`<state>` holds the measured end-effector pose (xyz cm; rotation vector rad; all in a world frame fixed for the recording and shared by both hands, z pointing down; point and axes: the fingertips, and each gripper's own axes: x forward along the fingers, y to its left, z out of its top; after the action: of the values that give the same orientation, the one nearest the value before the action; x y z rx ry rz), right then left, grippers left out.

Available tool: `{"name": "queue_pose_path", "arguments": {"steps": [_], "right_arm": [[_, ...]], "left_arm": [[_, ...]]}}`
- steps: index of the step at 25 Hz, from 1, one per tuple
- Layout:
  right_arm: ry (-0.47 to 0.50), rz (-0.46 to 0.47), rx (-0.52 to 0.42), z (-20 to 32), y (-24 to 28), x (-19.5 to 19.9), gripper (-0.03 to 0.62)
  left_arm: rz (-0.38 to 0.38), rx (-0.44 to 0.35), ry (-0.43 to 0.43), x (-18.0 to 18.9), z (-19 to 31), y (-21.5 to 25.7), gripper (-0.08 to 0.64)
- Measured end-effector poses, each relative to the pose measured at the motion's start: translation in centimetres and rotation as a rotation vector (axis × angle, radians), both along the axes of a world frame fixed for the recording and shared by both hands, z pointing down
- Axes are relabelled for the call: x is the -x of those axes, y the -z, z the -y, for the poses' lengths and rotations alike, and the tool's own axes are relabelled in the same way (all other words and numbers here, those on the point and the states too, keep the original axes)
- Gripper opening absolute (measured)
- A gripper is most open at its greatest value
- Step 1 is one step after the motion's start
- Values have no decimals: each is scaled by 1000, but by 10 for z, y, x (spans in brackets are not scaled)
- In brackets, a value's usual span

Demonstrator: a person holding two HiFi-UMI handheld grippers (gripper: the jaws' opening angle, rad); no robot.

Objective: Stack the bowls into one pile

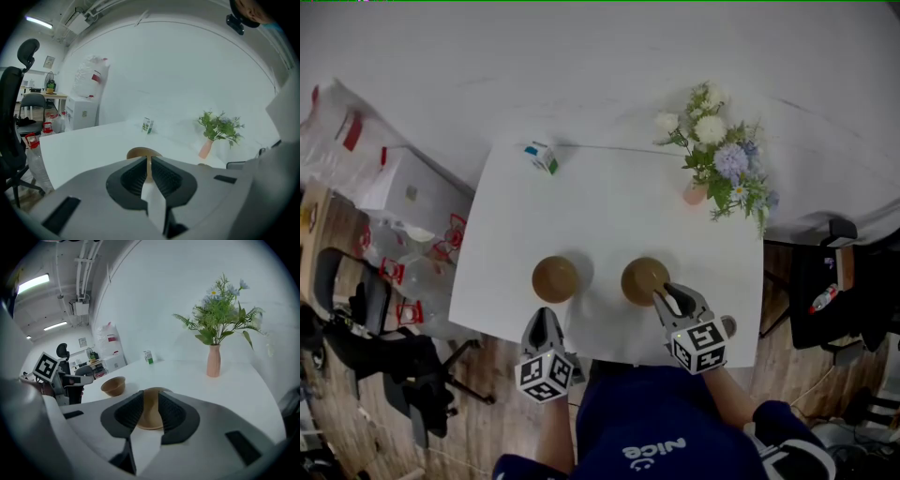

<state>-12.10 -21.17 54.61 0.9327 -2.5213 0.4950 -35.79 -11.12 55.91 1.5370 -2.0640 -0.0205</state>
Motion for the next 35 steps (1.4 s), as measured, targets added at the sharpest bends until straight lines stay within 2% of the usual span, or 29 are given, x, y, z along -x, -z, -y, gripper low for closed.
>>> {"name": "queue_pose_path", "arguments": {"steps": [1, 2, 3, 4, 10, 15, 22, 25, 27, 35], "right_arm": [[-14, 5, 4, -4, -2, -2, 104], [-33, 15, 11, -9, -5, -4, 81], [-55, 29, 25, -13, -8, -6, 67], [-75, 46, 42, -17, -11, -8, 62], [-135, 58, 55, -27, -14, -19, 54], [-165, 56, 67, -32, -17, -25, 51], [-173, 63, 69, -33, -17, -30, 49], [-180, 67, 78, -31, -19, -34, 48], [-178, 69, 81, -30, -20, -34, 47], [-142, 63, 76, -30, -19, -32, 46]], "left_arm": [[-11, 5, 4, 5, 3, -2, 25], [-27, 12, 6, 9, 6, -5, 57], [-42, 22, 7, 14, 10, -9, 118], [-51, 35, 9, 19, 14, -12, 137], [-56, 111, -13, 48, 37, -32, 137], [-56, 219, -35, 60, 50, -56, 135], [-75, 309, -3, 64, 52, -79, 135], [-73, 329, 24, 65, 51, -82, 124], [-54, 346, 44, 67, 50, -82, 53], [-52, 309, 55, 60, 53, -67, 34]]}}
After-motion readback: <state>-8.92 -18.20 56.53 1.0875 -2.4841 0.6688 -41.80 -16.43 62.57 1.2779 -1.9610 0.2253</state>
